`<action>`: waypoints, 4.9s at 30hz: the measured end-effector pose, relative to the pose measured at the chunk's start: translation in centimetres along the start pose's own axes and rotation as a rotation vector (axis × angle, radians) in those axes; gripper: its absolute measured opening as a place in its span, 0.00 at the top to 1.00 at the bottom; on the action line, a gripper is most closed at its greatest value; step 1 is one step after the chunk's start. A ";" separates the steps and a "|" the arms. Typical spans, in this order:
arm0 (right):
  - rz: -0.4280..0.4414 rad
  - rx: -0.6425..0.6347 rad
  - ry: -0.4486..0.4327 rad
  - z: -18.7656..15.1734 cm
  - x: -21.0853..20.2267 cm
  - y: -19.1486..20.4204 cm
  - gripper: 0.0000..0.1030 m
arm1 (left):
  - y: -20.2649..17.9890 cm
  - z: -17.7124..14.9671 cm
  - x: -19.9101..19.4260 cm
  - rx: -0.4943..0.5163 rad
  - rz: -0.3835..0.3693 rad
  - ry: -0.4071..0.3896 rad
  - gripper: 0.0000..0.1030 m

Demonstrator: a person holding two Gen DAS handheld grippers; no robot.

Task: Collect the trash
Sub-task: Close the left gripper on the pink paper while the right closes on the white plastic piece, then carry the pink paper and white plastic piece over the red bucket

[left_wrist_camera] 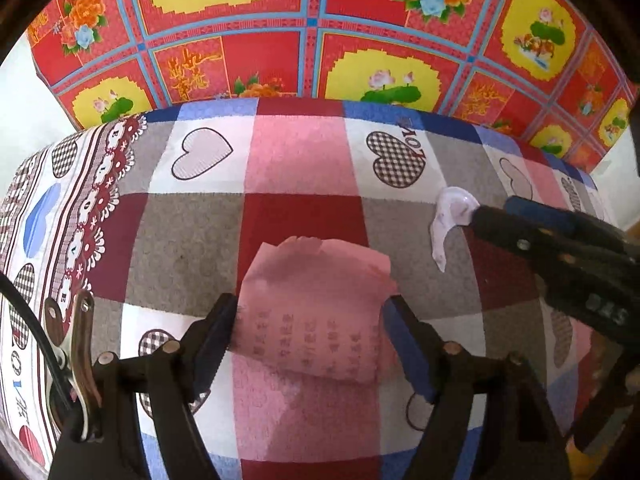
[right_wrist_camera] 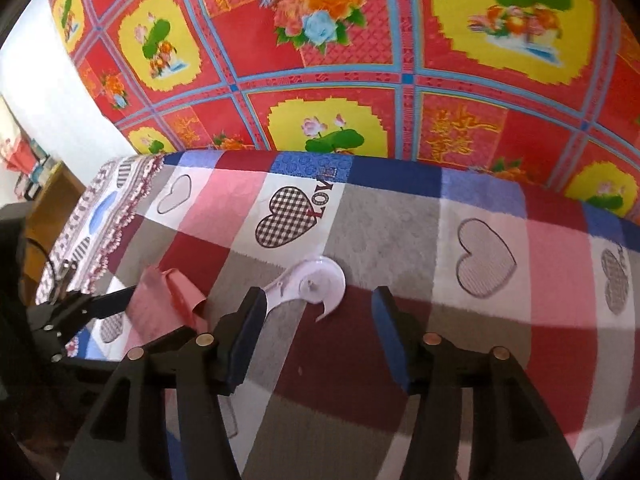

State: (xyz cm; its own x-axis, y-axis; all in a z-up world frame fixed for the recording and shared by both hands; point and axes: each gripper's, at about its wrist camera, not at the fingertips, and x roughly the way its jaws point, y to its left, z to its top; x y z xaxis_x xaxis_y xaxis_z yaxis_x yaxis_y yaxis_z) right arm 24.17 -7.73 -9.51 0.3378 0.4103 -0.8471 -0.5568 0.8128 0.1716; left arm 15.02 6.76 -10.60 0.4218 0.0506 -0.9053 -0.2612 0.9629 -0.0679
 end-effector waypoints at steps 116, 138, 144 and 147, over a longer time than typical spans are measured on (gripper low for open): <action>-0.596 0.861 -0.319 -37.2 -34.3 -8.3 0.77 | -30.1 -18.9 -16.4 0.787 -0.617 -0.052 0.29; -0.676 1.121 -0.267 -52.6 -38.6 -14.6 0.77 | -46.3 -31.5 -15.0 1.058 -0.731 0.089 0.29; -0.685 1.161 -0.225 -56.6 -37.1 -16.7 0.77 | -50.7 -35.9 -12.0 1.116 -0.725 0.142 0.29; -0.672 1.195 -0.206 -58.6 -35.8 -17.9 0.77 | -52.7 -38.2 -9.9 1.151 -0.703 0.174 0.29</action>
State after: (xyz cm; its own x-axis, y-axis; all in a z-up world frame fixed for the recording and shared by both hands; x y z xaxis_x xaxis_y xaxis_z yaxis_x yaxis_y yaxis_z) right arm -22.39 -61.25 -11.71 0.4425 -0.2288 -0.8671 0.7012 0.6910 0.1755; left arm -8.52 -54.62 -14.09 0.0274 -0.4901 -0.8712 0.8644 0.4494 -0.2256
